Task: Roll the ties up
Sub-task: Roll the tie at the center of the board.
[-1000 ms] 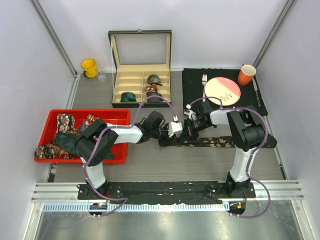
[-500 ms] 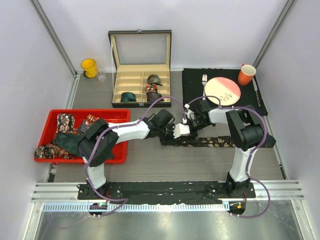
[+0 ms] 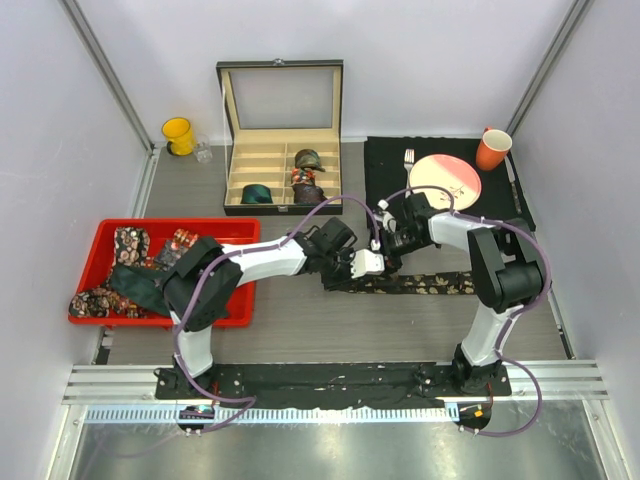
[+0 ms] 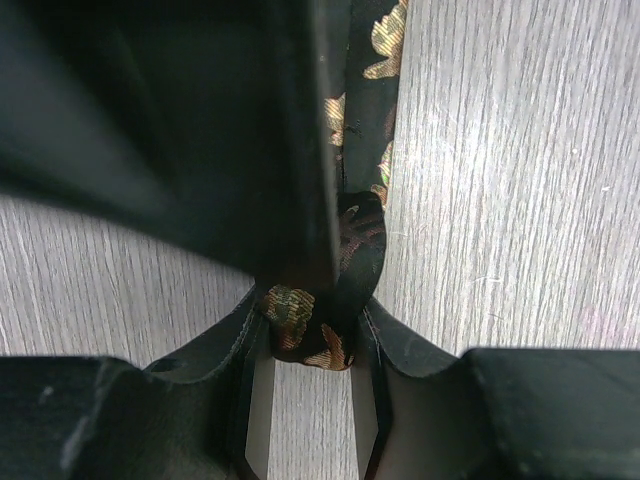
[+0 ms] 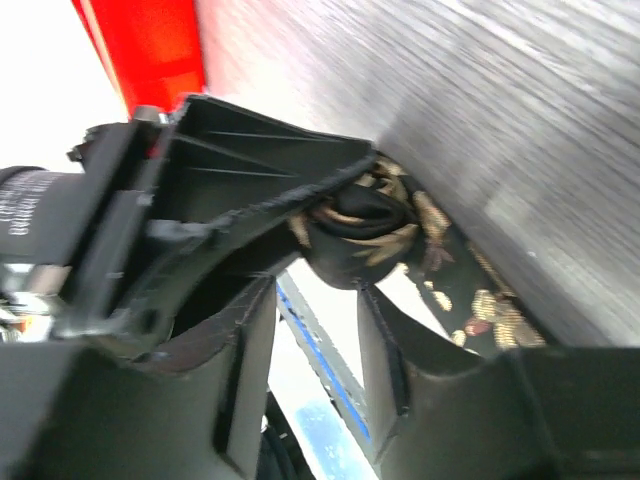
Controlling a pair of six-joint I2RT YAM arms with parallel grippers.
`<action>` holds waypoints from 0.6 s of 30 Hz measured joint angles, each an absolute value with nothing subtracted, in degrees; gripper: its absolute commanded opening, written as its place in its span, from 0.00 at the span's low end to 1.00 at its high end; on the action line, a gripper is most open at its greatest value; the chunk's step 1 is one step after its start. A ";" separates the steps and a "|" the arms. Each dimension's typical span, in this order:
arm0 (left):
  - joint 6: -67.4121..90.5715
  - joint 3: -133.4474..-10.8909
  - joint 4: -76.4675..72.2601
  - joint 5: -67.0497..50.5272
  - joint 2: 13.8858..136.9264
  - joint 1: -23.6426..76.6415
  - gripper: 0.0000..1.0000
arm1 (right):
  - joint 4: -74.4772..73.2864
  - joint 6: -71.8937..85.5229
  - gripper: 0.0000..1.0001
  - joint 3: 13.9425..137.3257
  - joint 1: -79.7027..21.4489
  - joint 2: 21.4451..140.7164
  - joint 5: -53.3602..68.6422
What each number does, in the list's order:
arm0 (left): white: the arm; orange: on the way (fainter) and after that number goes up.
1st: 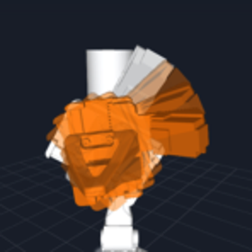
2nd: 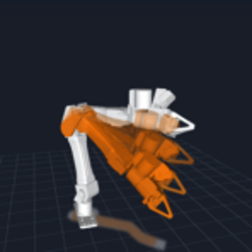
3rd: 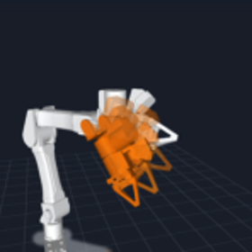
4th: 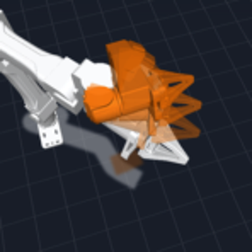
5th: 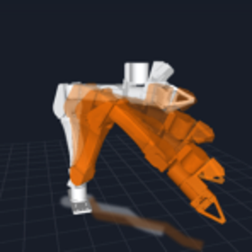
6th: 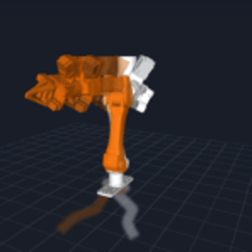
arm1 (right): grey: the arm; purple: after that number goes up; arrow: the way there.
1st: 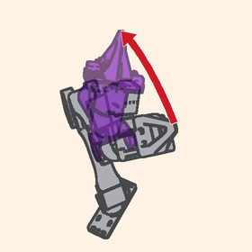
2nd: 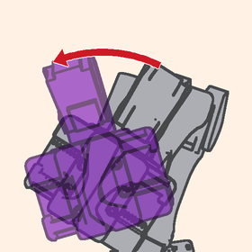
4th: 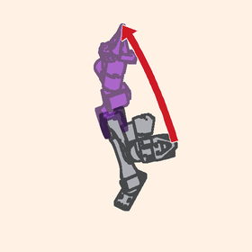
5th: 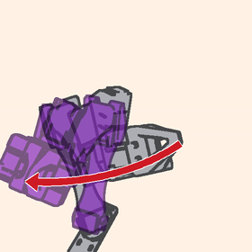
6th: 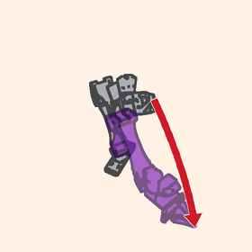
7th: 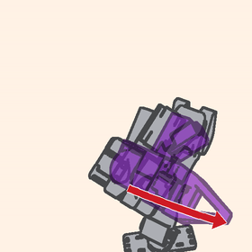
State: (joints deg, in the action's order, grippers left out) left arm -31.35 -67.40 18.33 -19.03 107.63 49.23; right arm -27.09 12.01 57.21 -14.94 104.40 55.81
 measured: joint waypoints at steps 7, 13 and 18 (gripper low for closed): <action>-31.81 -68.38 19.57 -18.79 108.14 49.41 0.13 | -25.39 15.09 0.43 57.34 -16.47 104.07 55.20; -31.86 -68.55 19.86 -18.63 108.27 49.47 0.14 | -25.30 15.25 0.20 57.65 -18.24 108.22 53.04; -31.86 -68.60 19.99 -18.46 108.31 49.50 0.25 | -25.78 14.83 0.01 58.74 -18.41 108.79 53.19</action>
